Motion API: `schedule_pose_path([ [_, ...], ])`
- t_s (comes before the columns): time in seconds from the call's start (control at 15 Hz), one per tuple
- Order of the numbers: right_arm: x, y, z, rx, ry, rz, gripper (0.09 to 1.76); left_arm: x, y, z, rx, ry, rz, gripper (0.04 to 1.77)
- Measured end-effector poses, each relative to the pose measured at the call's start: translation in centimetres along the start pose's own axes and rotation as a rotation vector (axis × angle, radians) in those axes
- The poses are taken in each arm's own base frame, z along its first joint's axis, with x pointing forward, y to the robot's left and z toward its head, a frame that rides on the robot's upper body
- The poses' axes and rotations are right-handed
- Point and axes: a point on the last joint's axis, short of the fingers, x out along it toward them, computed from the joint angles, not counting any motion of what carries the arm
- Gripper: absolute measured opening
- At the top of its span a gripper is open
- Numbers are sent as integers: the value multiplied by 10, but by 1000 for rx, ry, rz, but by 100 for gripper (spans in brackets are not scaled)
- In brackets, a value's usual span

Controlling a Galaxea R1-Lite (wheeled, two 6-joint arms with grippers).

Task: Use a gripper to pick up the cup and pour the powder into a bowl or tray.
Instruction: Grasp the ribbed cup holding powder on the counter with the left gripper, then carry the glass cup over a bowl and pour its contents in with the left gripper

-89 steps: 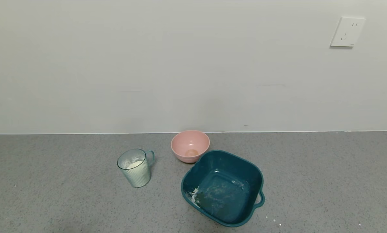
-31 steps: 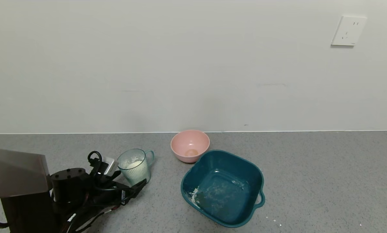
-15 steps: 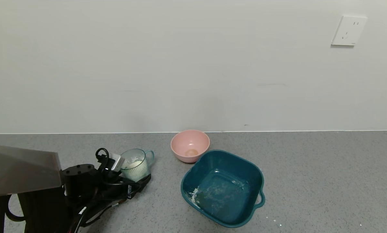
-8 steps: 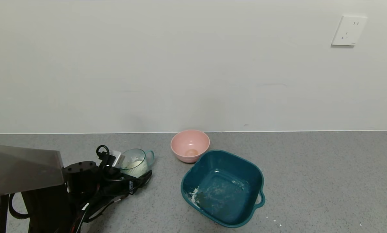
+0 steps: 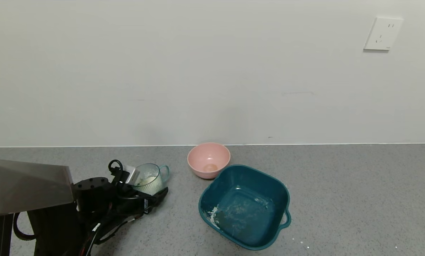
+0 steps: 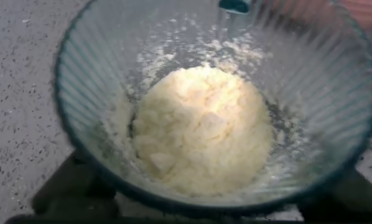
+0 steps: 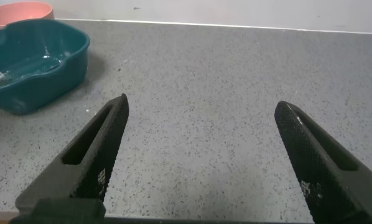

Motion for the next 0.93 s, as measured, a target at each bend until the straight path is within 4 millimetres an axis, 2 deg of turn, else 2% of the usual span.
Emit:
schedule_pose_path([
  [0.07,0,0,0,0,0,0,171,0,0,0,1,1,-1,136],
  [0.2,0,0,0,0,0,0,171,0,0,0,2,0,0,132],
  [0.67,0,0,0,0,0,0,171,0,0,1,3,-4,5,131],
  [0.93,0,0,0,0,0,0,171,0,2,9,9,-33,25,131],
])
